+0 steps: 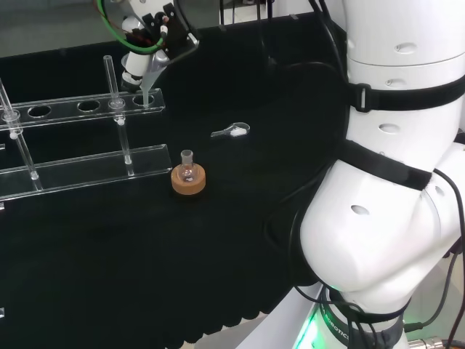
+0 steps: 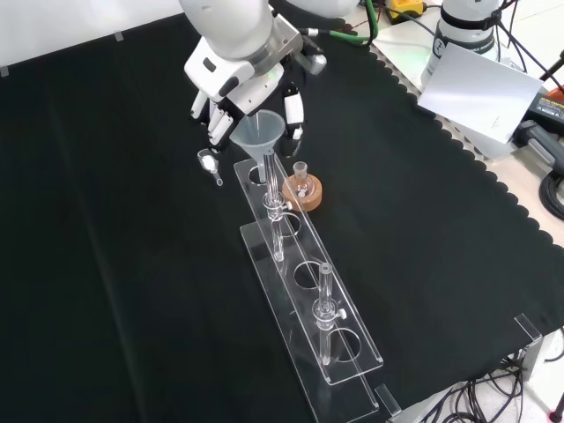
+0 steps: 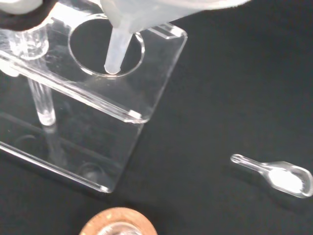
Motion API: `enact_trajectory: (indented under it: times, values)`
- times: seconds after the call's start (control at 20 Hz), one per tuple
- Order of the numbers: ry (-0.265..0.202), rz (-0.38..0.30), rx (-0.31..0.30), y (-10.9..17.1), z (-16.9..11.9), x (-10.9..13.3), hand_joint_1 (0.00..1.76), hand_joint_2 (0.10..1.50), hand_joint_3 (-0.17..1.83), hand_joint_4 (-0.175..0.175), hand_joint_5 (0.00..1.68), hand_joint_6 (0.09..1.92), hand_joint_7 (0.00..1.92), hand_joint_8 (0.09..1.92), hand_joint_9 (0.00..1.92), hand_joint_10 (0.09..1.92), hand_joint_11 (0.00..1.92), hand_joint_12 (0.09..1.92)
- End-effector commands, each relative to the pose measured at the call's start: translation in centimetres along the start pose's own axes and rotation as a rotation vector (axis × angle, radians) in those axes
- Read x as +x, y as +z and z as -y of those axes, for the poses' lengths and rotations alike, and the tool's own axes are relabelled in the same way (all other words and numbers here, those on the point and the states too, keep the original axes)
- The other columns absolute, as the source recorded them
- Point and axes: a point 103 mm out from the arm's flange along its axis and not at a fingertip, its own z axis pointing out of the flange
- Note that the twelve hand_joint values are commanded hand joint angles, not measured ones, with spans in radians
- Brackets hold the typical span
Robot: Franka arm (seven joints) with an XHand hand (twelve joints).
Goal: Pick up the funnel from the transparent funnel stand.
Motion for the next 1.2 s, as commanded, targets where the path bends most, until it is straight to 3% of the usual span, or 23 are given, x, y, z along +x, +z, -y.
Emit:
enact_trajectory:
  times: [0.05,0.6,1.2]
  values:
    - [0.054,0.066,-0.008,-2.5,2.0,-0.7,0.76,0.65,0.51,-0.08,0.5,0.89,0.78,1.06,1.1,0.82,0.55,1.31]
    - [0.124,0.063,-0.037,-3.6,6.6,-1.9,0.76,0.65,0.53,-0.077,0.53,0.93,0.81,1.04,1.13,0.82,0.58,1.29]
    - [0.189,0.048,0.001,-1.4,10.5,-1.8,0.75,0.65,0.53,-0.075,0.55,0.94,0.82,1.04,1.14,0.82,0.59,1.29]
